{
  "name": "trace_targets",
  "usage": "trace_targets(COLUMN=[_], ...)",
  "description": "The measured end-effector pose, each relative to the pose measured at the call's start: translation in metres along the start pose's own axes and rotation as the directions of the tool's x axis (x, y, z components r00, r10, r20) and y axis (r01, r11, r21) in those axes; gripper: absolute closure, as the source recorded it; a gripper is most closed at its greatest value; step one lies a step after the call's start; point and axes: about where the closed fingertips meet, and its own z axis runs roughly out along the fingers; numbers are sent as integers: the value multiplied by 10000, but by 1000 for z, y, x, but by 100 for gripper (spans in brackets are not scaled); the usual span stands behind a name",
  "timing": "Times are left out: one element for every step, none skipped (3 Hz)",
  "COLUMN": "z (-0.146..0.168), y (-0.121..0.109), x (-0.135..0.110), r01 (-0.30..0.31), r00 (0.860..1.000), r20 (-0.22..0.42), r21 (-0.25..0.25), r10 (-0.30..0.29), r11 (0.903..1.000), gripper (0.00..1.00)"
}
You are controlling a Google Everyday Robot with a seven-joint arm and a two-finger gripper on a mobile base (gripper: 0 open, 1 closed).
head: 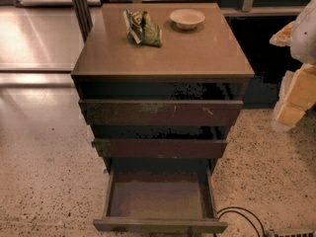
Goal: Close bottom drawer
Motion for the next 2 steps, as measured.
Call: trace_targets(z=[7,41], y=[6,25], x=[1,15], r01=[-42,-21], r00=[10000,9997], r20=[44,-247], r21=[-31,-213], r10=[42,15], r11=[10000,9998], gripper=[0,0])
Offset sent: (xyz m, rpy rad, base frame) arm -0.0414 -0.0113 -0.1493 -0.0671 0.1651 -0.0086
